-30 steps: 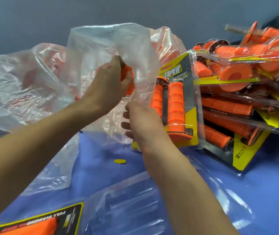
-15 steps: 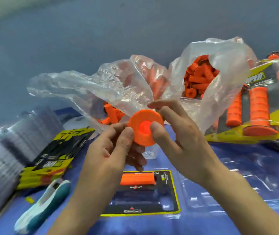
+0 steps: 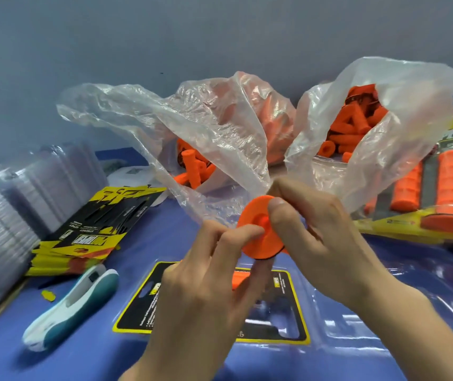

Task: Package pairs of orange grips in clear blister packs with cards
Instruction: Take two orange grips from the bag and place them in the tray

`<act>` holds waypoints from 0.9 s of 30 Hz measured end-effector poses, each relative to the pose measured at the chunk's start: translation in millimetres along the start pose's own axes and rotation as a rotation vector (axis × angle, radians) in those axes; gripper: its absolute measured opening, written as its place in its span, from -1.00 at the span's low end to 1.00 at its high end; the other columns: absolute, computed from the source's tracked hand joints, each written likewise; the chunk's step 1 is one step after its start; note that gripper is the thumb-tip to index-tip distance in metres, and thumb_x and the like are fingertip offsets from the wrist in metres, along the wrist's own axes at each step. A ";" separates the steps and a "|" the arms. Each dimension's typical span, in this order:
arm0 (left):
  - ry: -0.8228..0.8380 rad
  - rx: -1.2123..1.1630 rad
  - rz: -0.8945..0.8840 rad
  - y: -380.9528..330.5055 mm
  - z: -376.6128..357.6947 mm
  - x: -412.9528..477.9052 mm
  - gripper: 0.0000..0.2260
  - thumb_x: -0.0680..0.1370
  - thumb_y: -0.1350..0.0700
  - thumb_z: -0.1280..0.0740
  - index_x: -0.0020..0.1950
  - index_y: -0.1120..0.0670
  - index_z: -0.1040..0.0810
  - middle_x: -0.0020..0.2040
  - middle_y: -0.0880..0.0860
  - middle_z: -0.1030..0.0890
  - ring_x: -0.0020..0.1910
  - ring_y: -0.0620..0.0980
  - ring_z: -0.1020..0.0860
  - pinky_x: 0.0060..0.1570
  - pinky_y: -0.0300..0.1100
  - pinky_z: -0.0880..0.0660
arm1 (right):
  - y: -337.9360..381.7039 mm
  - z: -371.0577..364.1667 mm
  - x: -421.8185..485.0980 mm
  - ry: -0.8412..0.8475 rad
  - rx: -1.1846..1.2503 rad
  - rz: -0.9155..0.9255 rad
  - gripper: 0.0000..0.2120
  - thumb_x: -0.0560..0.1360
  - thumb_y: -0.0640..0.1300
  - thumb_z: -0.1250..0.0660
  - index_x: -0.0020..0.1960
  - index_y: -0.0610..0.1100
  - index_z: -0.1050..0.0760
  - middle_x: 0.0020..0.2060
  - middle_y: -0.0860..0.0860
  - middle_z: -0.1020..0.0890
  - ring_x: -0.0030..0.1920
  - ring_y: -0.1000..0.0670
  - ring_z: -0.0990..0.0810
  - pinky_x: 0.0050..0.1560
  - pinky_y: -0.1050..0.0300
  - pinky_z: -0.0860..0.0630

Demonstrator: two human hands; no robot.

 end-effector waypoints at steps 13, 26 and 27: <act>-0.135 -0.193 0.343 41.9 40.7 -18.2 -0.91 0.53 -0.16 -0.33 -0.04 -0.21 -0.46 -0.27 -0.15 -0.46 -0.31 -0.18 -0.45 -0.23 -0.44 -0.37 | 9.3 -29.8 -12.5 0.276 0.112 -0.156 -0.67 0.49 0.23 -0.24 0.23 0.24 -0.41 -0.06 0.42 -0.52 -0.16 0.30 -0.56 -0.18 0.45 -0.41; 0.057 -0.741 0.550 43.4 18.4 -29.1 -0.71 0.38 -0.14 -0.46 0.05 -0.31 -0.50 0.07 -0.11 -0.64 0.05 -0.04 -0.63 -0.03 -0.09 -0.61 | 36.7 -49.7 -9.5 0.014 0.738 -0.271 -0.28 0.53 -0.24 -0.33 0.56 0.06 -0.08 0.08 -0.13 -0.59 0.15 -0.14 -0.62 0.10 -0.02 -0.60; 0.050 -0.762 0.574 42.4 16.3 -30.1 -0.71 0.36 -0.16 -0.46 0.04 -0.32 -0.50 0.07 -0.10 -0.65 0.04 -0.02 -0.64 -0.03 -0.03 -0.63 | 37.8 -52.7 -10.3 -0.007 0.766 -0.294 -0.22 0.51 -0.26 -0.35 0.58 0.05 -0.04 0.09 -0.16 -0.59 0.15 -0.15 -0.62 0.13 0.02 -0.60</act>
Point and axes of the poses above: each hand's wrist, its own x-axis towards the middle knuckle, its own z-axis out of the back of the hand, y = z × x, the point moved 4 cm from there along x, towards the middle knuckle
